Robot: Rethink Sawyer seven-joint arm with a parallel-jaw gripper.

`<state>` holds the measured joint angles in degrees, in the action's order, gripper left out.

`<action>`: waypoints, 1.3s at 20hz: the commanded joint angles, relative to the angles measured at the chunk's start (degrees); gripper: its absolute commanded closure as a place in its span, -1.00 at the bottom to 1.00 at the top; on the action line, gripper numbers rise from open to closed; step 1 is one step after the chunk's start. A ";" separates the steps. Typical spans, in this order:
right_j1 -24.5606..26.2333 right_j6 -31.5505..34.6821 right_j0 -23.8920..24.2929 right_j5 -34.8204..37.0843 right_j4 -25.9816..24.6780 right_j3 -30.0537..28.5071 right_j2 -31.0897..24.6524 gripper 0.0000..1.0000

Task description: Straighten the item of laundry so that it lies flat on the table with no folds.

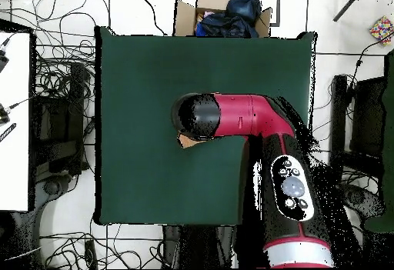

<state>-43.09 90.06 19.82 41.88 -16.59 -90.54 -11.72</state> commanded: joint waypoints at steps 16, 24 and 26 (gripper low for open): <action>2.18 1.76 0.46 -0.59 0.35 -3.51 -4.09 -1.00; 3.57 1.93 1.38 -9.62 -2.06 -7.79 -4.43 -1.00; 4.80 2.63 0.88 -11.23 -2.64 -7.73 -3.83 -1.00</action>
<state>-41.99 90.06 21.38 37.11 -16.25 -92.67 -11.90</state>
